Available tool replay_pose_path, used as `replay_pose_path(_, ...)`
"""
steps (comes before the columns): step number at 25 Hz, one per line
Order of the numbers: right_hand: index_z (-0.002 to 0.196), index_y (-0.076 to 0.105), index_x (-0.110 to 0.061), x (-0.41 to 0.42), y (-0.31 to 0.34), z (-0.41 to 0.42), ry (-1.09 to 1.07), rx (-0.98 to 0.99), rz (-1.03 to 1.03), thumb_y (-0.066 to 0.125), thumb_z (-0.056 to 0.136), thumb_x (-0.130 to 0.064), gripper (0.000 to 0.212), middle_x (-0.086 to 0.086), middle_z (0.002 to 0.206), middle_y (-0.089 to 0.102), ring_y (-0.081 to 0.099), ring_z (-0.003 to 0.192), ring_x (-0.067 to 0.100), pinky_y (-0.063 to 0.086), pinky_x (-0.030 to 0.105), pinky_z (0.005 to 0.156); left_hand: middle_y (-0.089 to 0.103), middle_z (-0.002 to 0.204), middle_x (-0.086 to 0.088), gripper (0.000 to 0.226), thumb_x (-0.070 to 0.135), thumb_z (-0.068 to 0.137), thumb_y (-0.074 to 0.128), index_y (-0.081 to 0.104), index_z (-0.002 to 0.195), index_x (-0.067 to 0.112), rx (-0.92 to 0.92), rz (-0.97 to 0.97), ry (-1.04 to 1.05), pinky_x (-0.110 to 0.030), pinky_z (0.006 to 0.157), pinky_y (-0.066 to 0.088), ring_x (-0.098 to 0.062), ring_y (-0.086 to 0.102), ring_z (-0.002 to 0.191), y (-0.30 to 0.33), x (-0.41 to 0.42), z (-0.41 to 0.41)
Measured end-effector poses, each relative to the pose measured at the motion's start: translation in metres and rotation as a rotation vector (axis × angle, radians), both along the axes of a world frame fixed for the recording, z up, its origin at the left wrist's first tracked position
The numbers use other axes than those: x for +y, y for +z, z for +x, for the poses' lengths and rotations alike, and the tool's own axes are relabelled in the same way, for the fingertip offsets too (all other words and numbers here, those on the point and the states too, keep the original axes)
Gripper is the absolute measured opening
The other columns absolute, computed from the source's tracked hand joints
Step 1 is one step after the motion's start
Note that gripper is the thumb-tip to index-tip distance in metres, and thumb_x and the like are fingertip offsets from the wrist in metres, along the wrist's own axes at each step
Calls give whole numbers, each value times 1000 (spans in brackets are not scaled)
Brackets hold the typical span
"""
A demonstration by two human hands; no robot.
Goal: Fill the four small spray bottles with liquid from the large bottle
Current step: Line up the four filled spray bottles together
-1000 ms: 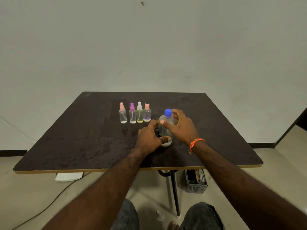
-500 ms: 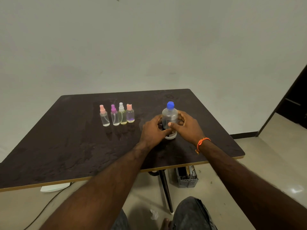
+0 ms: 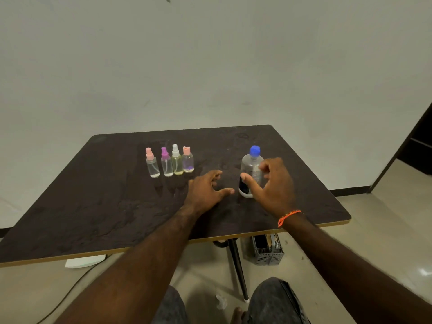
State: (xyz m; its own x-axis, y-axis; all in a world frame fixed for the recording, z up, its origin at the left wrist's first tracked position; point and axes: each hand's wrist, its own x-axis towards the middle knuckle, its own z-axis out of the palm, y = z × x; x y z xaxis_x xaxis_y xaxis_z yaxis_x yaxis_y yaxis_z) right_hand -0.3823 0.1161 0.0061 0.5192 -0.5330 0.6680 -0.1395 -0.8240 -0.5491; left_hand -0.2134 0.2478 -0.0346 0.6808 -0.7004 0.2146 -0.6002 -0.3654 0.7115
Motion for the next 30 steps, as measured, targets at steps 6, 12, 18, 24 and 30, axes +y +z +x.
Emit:
replay_pose_path(6,118,55,-25,66,-18,58,287,274,-12,71,88,-34,35,-9,113,58,58,91,7,55,33,79,75,120,5,66,56,77,85,67,131,22,-69,24,241,-45,104,53,-9,70,104,-3,79,48)
replay_pose_path(12,152,32,-18,62,-29,149,236,550,132,82,76,-44,94,4,154,42,42,140,25,37,43,114,64,139,0,105,76,58,86,52,142,22,-8,101,593,-54,112,36,-24,58,131,-1,118,112)
replay_pose_path(18,159,13,-14,22,-25,223,261,526,438,92,66,-36,124,6,163,29,34,146,27,34,49,117,61,147,-5,134,58,49,100,36,158,13,398,-12,309,-47,114,45,-27,58,135,11,114,187)
replay_pose_path(24,133,55,-15,14,-31,252,422,483,475,91,68,-16,74,2,123,64,62,112,21,49,34,97,81,99,2,39,8,76,91,78,112,15,437,-92,-10,-17,76,56,-11,77,91,20,91,202)
replay_pose_path(30,109,71,-20,21,-40,263,533,462,521,89,70,-16,43,-3,101,75,70,94,14,54,34,89,81,96,-1,22,11,79,90,82,99,17,411,-84,-29,-23,81,59,-16,77,90,8,91,212)
